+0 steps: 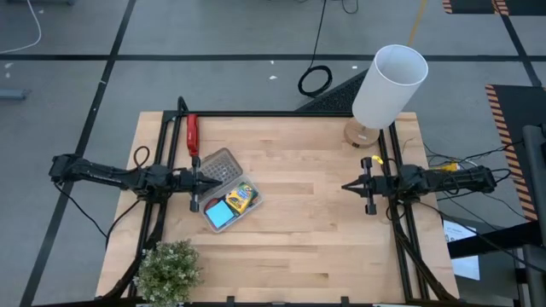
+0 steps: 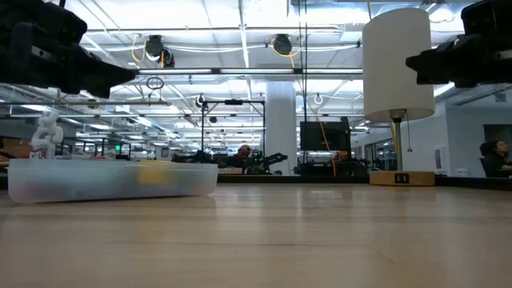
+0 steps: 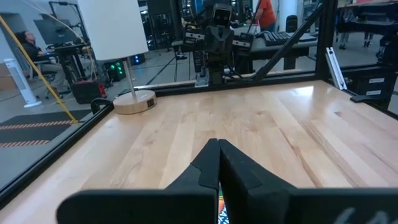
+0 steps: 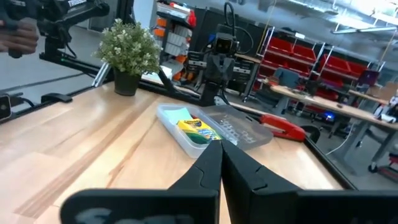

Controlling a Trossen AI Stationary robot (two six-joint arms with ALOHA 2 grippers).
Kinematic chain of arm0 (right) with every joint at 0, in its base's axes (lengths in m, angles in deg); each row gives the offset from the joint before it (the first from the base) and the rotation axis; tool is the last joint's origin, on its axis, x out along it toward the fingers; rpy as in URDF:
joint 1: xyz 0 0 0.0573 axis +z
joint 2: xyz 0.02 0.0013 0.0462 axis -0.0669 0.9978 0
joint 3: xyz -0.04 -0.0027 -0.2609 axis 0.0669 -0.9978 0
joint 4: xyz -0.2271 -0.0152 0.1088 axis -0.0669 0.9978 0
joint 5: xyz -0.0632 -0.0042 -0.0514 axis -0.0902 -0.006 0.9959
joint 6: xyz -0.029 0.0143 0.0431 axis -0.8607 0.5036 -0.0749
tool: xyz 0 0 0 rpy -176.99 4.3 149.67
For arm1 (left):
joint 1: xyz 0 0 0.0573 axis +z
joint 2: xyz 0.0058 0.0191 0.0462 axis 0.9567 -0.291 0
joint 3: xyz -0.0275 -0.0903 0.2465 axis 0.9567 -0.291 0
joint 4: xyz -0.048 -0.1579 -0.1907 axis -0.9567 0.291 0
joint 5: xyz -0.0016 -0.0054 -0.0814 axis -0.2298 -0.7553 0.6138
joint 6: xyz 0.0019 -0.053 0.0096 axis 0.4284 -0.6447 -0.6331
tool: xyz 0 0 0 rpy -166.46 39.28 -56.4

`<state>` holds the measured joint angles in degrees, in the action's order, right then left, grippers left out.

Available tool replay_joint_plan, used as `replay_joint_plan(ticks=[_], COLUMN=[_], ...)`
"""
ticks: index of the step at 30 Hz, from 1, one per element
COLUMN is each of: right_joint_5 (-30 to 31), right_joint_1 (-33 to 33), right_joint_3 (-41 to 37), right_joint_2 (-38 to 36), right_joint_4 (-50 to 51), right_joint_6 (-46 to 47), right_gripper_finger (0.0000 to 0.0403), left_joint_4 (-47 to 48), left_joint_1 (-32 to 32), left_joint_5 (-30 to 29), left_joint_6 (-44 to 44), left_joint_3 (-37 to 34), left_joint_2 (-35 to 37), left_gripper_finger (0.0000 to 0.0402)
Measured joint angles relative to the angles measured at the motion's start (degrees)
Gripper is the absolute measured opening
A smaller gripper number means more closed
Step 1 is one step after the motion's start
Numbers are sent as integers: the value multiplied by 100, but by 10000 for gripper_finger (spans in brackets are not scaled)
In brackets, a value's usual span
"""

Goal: Pack school essentials
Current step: Return to Home Position

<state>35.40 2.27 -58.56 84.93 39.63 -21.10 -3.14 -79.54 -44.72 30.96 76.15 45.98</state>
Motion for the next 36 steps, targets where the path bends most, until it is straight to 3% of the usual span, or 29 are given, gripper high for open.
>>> replay_joint_plan(ticks=[7,14,19,36], right_joint_5=[-18,-560,-590,-456], right_joint_1=[-126,-600,-890,-636], right_joint_3=[0,0,0,-1], right_joint_2=[-2,-2,-2,-354], right_joint_4=[16,-35,-33,274], right_joint_6=[-203,-266,-50,26], right_gripper_finger=[0,0,0,0], left_joint_4=[-96,-96,-96,-91], left_joint_1=[0,0,0,0], left_joint_5=[0,2,1,2], left_joint_6=[19,28,17,81], left_joint_3=[2,2,2,2], left_joint_2=[2,2,0,0], left_gripper_finger=[3,3,7,4])
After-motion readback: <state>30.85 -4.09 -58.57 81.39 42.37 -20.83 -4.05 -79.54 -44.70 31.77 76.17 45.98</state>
